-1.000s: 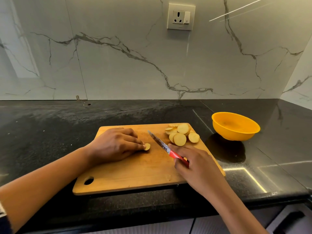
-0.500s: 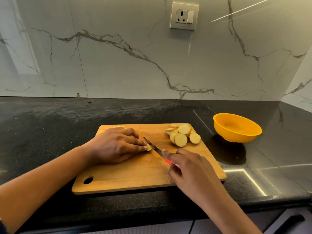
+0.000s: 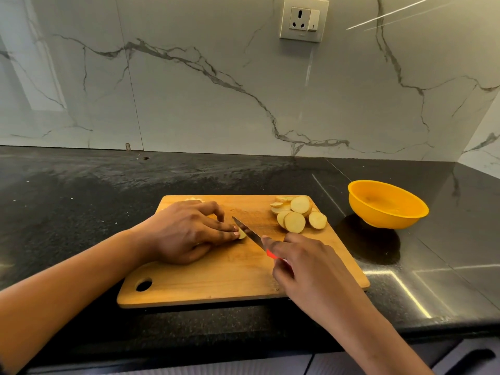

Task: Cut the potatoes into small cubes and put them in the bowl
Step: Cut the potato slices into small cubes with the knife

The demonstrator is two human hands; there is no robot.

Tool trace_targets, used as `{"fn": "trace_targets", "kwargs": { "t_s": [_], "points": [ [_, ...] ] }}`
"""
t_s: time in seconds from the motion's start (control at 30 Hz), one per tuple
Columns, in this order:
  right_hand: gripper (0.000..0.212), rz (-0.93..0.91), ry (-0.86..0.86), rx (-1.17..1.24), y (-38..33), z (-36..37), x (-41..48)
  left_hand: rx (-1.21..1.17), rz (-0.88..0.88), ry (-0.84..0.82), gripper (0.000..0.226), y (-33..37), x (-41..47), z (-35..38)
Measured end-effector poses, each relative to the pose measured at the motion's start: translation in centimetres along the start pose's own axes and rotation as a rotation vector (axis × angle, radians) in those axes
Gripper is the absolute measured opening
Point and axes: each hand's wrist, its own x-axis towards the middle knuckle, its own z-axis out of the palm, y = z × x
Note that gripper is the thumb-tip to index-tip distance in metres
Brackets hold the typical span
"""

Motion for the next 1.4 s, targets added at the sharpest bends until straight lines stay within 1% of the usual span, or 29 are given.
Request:
{"fn": "trace_targets", "kwargs": {
  "t_s": [0.13, 0.33, 0.53, 0.6, 0.7, 0.87, 1.03, 1.13, 1.27, 1.4],
  "points": [
    [0.049, -0.006, -0.005, -0.004, -0.2, 0.1, 0.2, -0.074, -0.020, -0.038, 0.037, 0.1, 0.2, -0.1],
    [0.048, -0.024, -0.051, -0.023, -0.3, 0.2, 1.5, -0.148, -0.068, -0.123, 0.047, -0.1, -0.2, 0.0],
    [0.055, -0.053, -0.115, -0.142, -1.7, 1.1, 1.3, -0.157, -0.086, -0.124, 0.051, 0.0, -0.1, -0.1],
    [0.056, -0.048, -0.120, -0.148, -1.7, 0.7, 0.5, -0.156, -0.086, -0.131, 0.052, 0.0, -0.1, -0.1],
    [0.053, -0.042, -0.115, -0.125, -1.2, -0.2, -1.0, -0.150, -0.084, -0.138, 0.054, 0.0, -0.1, -0.2],
    [0.051, -0.007, -0.111, -0.121, -0.8, -1.5, -2.1, -0.089, -0.067, -0.102, 0.049, 0.0, -0.2, -0.1],
    [0.050, 0.017, -0.012, -0.099, -1.2, -1.8, -1.9, -0.044, -0.060, -0.099, 0.048, 0.1, -0.1, -0.2],
    [0.051, -0.002, 0.022, -0.078, -1.7, -1.3, -1.5, -0.030, -0.046, -0.088, 0.046, 0.1, -0.2, -0.2],
    [0.051, -0.017, -0.012, -0.065, -2.2, -0.6, -1.1, 0.003, -0.021, -0.079, 0.045, 0.0, -0.1, -0.3],
    [0.053, -0.017, -0.008, -0.063, -2.4, 0.1, -1.1, 0.007, -0.018, -0.104, 0.047, -0.1, -0.1, -0.2]
  ]
}}
